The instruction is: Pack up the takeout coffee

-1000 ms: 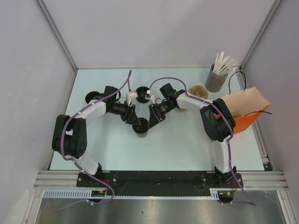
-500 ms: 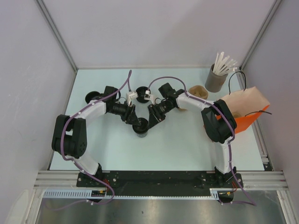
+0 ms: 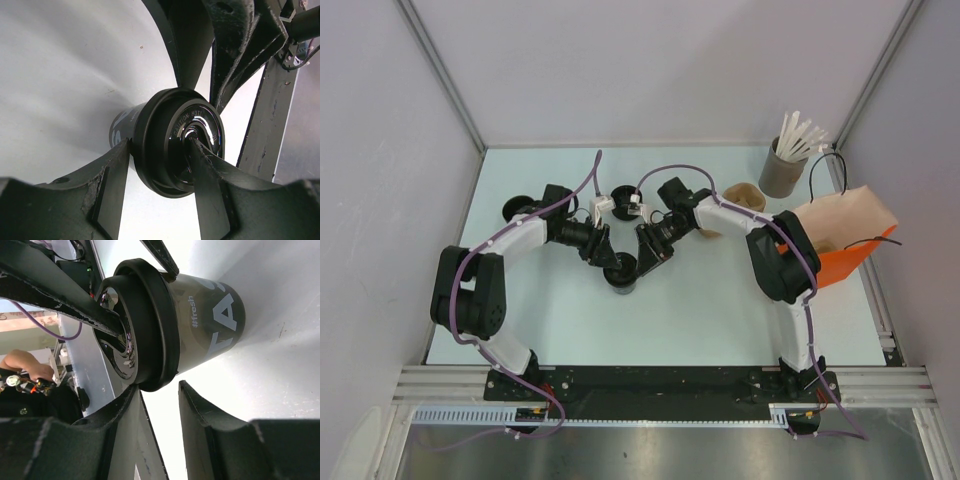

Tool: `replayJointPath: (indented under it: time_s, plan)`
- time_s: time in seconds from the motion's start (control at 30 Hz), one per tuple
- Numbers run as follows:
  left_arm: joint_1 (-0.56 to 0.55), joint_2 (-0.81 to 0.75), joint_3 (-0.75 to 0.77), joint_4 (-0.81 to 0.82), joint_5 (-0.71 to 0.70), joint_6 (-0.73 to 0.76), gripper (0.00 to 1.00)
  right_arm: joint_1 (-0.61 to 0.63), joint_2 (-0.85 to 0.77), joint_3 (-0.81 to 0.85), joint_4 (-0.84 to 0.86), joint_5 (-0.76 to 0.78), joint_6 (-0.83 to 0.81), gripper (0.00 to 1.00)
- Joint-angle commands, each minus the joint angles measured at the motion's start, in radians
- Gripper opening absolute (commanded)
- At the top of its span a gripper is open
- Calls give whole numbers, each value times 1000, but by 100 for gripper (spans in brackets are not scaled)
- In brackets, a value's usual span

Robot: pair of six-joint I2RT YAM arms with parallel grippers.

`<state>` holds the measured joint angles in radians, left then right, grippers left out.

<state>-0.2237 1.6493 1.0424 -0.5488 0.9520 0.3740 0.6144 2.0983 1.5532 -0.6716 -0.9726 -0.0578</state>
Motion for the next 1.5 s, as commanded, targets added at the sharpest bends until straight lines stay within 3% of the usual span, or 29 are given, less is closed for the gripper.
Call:
replayJointPath:
  time_s: [0.0,0.33,1.0,1.23,1.47]
  plan:
    - [-14,29,-42,-23,-206,72,54,31,134,-39,17,333,-77,38]
    - [-12,47,-45,-7,-249,62,54,25,163,-33,18,353,-53,29]
    - [-12,81,-64,6,-312,46,52,44,217,18,-46,422,-65,26]
    - [-12,46,-47,-3,-294,48,52,28,103,102,-57,310,-96,32]
    - [-13,38,-39,-3,-283,40,52,1,81,241,-120,178,-100,52]
